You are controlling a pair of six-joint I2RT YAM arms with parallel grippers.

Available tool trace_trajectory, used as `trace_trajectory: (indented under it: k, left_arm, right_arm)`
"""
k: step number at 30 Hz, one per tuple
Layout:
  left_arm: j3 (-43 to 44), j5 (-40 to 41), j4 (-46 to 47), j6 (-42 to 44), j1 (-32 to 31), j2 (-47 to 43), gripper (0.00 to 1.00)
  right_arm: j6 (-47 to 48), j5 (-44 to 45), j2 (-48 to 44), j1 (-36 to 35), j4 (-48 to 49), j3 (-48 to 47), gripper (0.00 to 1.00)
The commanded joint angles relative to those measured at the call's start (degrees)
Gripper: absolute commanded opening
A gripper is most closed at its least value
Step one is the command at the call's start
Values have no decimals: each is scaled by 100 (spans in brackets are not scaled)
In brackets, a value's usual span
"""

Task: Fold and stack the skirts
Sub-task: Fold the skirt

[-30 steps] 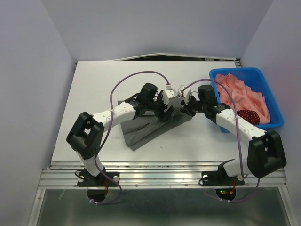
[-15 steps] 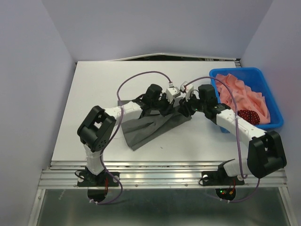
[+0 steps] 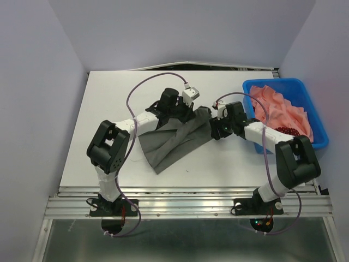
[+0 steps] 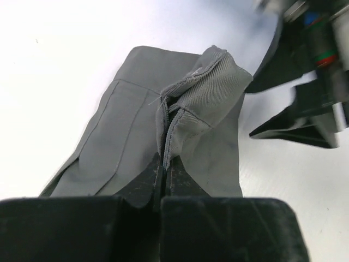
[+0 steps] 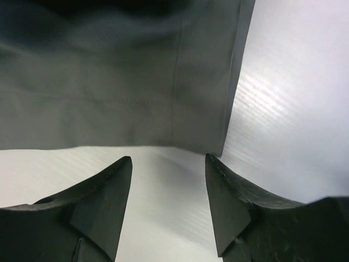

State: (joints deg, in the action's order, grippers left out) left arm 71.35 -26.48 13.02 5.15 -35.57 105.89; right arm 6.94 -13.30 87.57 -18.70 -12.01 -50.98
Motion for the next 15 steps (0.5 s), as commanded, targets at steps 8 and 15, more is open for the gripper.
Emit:
trace_trajectory:
  k: [8, 15]
  left_arm:
    - [827, 300, -71, 294, -2, -104, 0]
    - [960, 354, -282, 452, 147, -68, 0]
  right_arm:
    - [-1158, 426, 1886, 305, -3, -1097, 52]
    - [-1941, -752, 1985, 938, 198, -1082, 53]
